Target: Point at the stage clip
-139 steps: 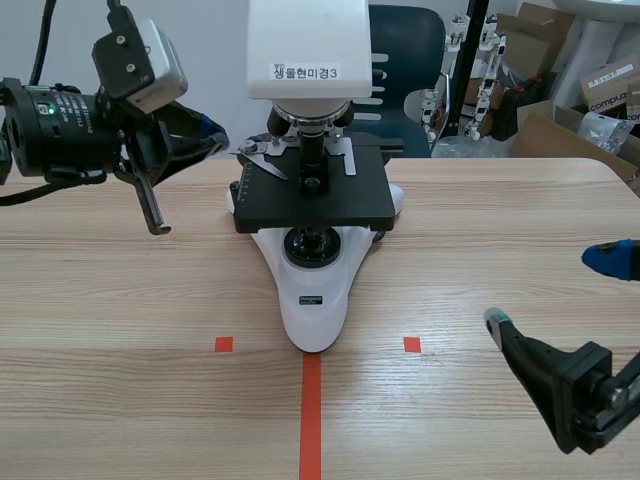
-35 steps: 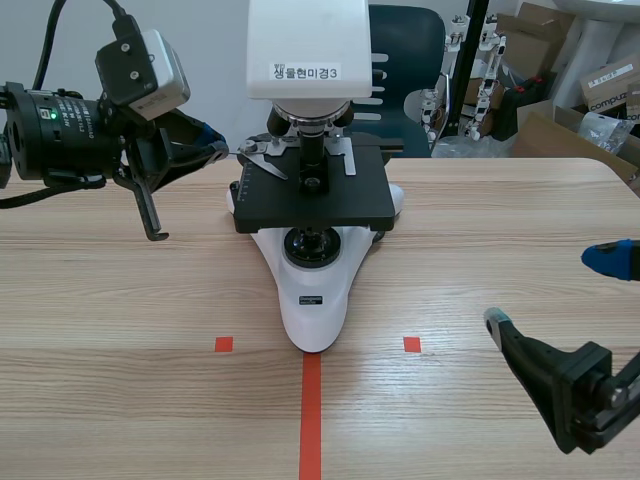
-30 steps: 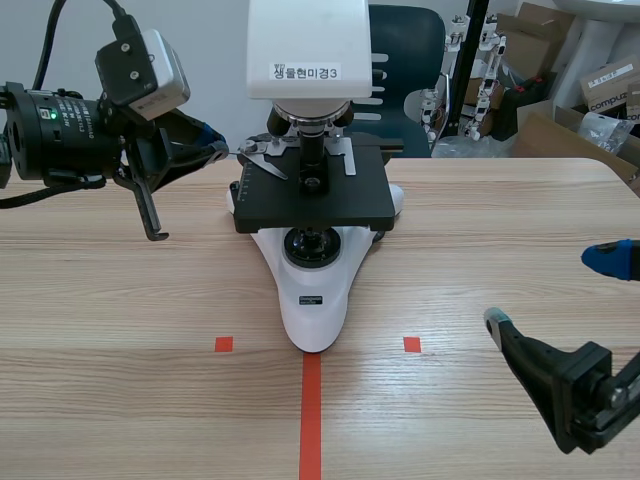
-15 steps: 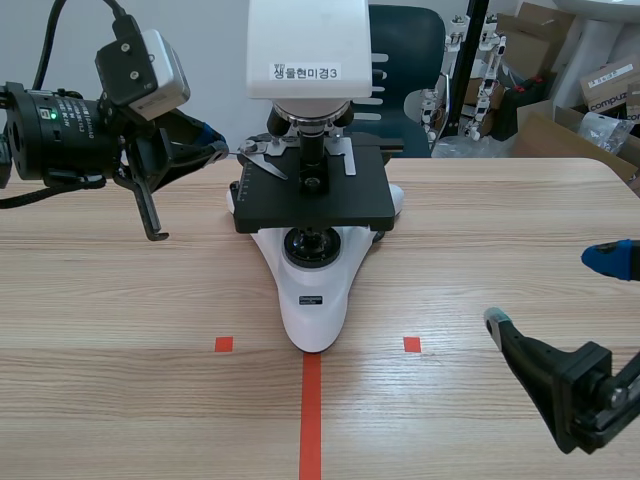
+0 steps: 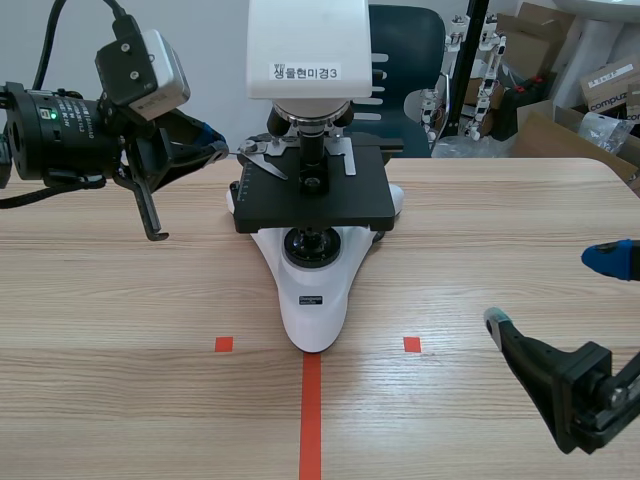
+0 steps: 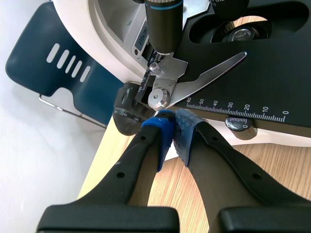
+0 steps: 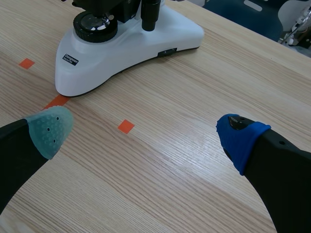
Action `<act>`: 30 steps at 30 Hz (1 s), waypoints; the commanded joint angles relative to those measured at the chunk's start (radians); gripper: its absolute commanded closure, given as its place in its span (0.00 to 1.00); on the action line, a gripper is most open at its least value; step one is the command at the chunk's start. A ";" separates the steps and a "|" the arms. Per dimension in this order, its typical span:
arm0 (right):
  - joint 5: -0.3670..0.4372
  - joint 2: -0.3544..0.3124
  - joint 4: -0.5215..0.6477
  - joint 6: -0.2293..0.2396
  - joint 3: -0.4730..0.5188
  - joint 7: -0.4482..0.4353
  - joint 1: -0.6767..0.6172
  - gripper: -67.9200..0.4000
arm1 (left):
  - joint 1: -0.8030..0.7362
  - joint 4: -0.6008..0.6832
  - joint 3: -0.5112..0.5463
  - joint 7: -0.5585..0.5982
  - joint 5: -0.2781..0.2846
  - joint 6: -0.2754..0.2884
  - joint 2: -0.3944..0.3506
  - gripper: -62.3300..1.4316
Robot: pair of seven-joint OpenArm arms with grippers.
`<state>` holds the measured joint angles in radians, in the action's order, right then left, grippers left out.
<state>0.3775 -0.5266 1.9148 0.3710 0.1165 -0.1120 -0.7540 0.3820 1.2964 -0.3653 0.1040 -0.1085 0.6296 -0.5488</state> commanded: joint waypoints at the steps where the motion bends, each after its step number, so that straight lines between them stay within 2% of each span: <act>1: 0.008 -0.011 0.014 -0.004 0.006 -0.018 0.006 0.00 | 0.011 0.023 0.012 0.007 0.007 -0.010 0.002 0.93; 26: 0.008 -0.011 0.014 -0.004 0.006 -0.018 0.006 0.00 | 0.011 0.023 0.012 0.014 0.007 -0.009 -0.017 0.92; 28: 0.008 -0.011 0.014 -0.004 0.006 -0.018 0.006 0.00 | 0.008 0.023 0.012 0.052 0.011 -0.009 -0.036 0.82; 30: 0.008 -0.011 0.014 -0.004 0.006 -0.018 0.006 0.00 | 0.002 0.023 0.012 0.098 0.035 -0.014 -0.064 0.58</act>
<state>0.3775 -0.5270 1.9148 0.3710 0.1165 -0.1120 -0.7540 0.3798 1.2964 -0.3653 0.1852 -0.0956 0.6289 -0.5865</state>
